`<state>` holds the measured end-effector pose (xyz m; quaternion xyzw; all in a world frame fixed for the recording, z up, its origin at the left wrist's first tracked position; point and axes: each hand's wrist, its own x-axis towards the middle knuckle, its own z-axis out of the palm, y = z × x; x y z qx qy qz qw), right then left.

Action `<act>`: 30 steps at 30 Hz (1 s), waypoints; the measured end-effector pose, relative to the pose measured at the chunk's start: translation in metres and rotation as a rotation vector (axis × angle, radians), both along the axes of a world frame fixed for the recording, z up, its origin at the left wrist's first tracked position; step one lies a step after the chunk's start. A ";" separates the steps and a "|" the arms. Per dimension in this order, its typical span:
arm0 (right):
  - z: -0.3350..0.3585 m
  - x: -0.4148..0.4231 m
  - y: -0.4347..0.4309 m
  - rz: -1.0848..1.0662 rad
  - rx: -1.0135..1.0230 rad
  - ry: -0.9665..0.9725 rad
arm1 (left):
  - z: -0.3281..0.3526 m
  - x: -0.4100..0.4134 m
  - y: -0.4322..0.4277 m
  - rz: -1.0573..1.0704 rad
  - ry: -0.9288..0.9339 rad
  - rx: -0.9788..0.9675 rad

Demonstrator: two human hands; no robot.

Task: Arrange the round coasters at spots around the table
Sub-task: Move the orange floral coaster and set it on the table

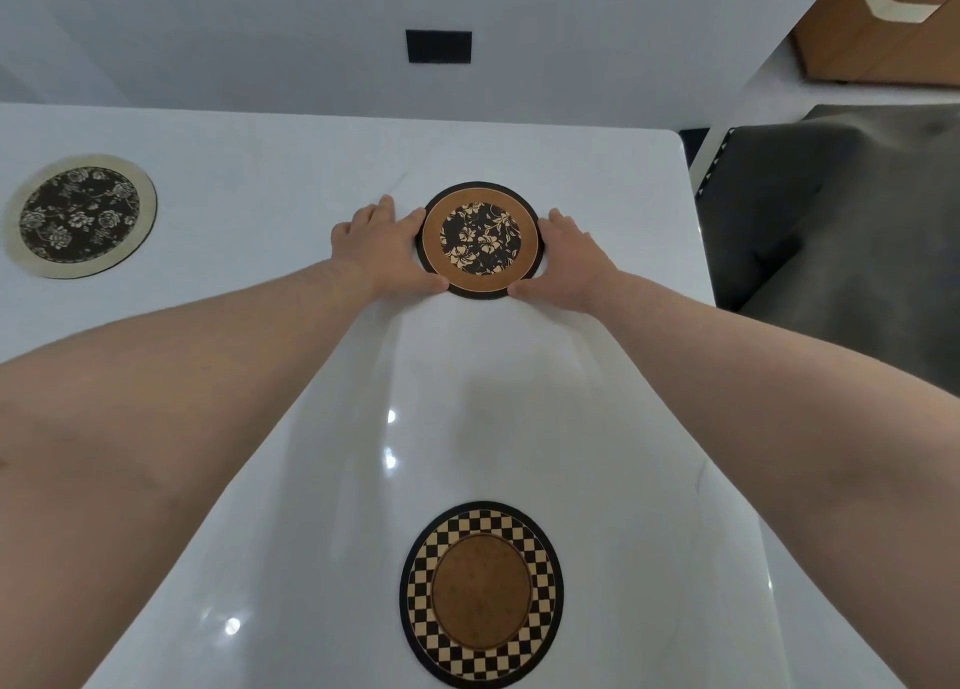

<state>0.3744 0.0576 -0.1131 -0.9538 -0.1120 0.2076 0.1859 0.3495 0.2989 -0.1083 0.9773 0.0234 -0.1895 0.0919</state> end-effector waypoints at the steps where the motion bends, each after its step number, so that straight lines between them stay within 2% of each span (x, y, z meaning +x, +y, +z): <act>1: -0.001 0.000 -0.001 0.002 0.002 -0.008 | 0.000 0.000 0.000 0.001 -0.001 -0.004; 24: -0.012 0.000 0.003 0.006 -0.094 -0.037 | -0.005 0.002 0.012 -0.028 -0.068 -0.103; 30: 0.001 -0.029 -0.003 0.069 -0.078 -0.019 | -0.005 -0.034 0.014 -0.057 -0.070 -0.148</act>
